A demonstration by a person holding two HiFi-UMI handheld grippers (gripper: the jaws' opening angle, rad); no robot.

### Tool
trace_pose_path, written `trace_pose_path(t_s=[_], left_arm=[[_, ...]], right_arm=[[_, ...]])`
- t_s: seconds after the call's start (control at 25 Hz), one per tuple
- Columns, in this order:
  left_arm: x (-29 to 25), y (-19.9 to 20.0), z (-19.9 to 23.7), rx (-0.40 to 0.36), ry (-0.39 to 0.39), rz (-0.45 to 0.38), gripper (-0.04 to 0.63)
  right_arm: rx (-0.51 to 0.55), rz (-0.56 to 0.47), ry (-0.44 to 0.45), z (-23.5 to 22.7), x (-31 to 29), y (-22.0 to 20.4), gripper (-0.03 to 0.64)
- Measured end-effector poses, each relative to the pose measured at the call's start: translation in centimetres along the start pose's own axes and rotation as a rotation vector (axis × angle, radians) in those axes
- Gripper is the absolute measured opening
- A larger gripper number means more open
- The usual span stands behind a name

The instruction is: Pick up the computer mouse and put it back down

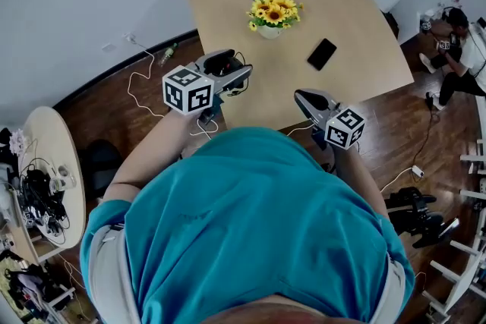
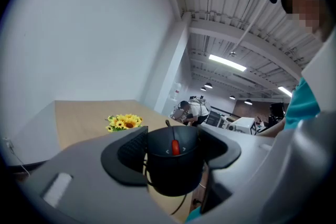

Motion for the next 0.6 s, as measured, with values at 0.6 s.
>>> trace_pose_path(t_s=[0.6], left_arm=[[0.14,-0.65,0.60,-0.007,-0.060,-0.020,0.304]], right_arm=[[-0.015,0.008,-0.021,0.36,-0.91,-0.09,0.003]])
Point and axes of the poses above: the fingertips, and each gripper's own axes: x backward along the fingers, z to its left, y out of its top, the point moved 7 cm from there along x, backward along the fingers, and after that the axes turned 13 degrees about -x, right-handed, at the moved point
